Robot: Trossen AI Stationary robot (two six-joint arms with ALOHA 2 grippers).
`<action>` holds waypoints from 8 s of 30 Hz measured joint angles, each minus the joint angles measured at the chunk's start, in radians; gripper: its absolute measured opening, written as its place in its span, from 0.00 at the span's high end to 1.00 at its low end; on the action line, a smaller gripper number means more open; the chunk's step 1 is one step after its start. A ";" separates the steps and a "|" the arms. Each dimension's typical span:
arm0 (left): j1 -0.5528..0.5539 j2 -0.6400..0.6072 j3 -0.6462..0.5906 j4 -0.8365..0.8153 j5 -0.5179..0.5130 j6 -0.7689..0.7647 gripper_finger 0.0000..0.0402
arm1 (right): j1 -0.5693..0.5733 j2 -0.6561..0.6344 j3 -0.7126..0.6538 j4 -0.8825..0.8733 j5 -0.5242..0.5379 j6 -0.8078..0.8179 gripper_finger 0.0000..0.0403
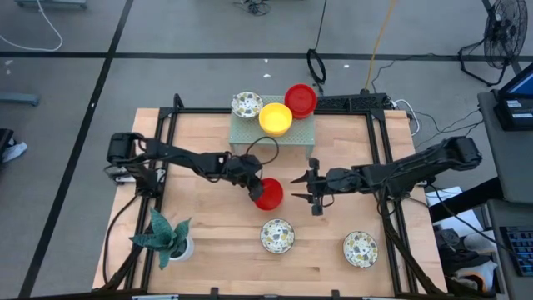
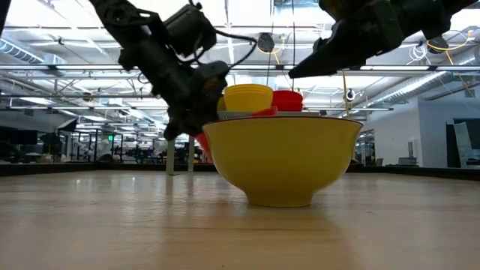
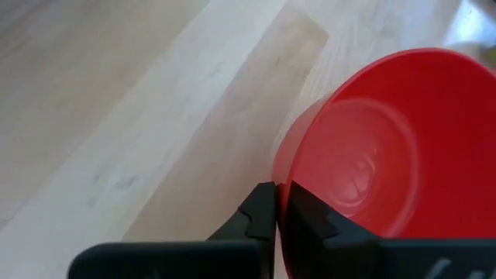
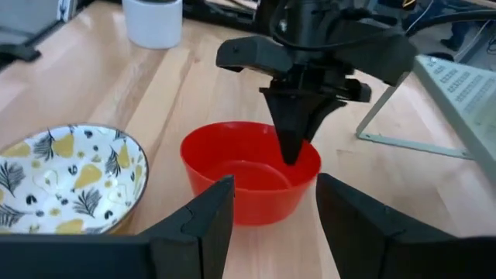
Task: Pick & Place Mini bowls
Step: Stack the red bowl on top of the other red bowl on the shelf, then stack the white patterned bowl on top of the other white patterned bowl on the shelf
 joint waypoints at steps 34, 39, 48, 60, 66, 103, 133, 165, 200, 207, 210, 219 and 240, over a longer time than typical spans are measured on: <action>0.050 -0.031 0.102 -0.101 0.122 0.014 0.59 | 0.000 0.011 0.000 -0.103 -0.001 -0.051 0.58; 0.046 -0.143 0.102 -0.089 0.177 0.007 0.54 | 0.003 0.053 0.001 -0.074 -0.002 -0.109 0.58; 0.014 -0.342 0.102 -0.088 0.180 -0.036 0.53 | 0.008 0.232 0.001 0.014 -0.005 -0.263 0.58; -0.029 -0.430 0.102 -0.088 0.133 -0.032 0.53 | 0.008 0.325 0.001 0.165 -0.145 -0.381 0.58; -0.028 -0.430 0.102 -0.088 0.129 -0.034 0.53 | 0.008 0.399 0.040 0.169 -0.156 -0.412 0.58; -0.035 -0.430 0.102 -0.090 0.137 -0.034 0.53 | 0.030 0.032 0.145 -0.183 0.176 -0.347 0.99; -0.013 -0.430 0.102 0.016 0.136 0.025 0.53 | -0.719 0.135 0.351 -0.080 0.125 -0.358 1.00; -0.004 -0.430 0.102 -0.050 0.139 0.070 0.53 | -0.772 0.234 0.424 -0.182 -0.130 -0.279 1.00; -0.004 -0.430 0.102 -0.074 0.139 0.078 0.53 | -0.732 0.185 0.423 -0.170 -0.132 -0.254 0.60; -0.007 -0.430 0.102 -0.163 0.154 0.155 0.53 | -0.649 0.059 0.422 -0.268 -0.133 -0.207 0.59; -0.028 -0.411 0.102 -0.213 0.153 0.270 0.53 | -0.589 -0.004 0.423 -0.355 -0.134 -0.151 0.61; -0.169 -0.292 0.102 -0.163 0.145 0.463 0.53 | -0.340 -0.085 0.423 -0.443 -0.137 -0.051 0.64; -0.412 0.056 0.102 0.123 0.095 0.588 0.53 | -0.067 -0.086 0.423 -0.456 -0.129 0.097 0.64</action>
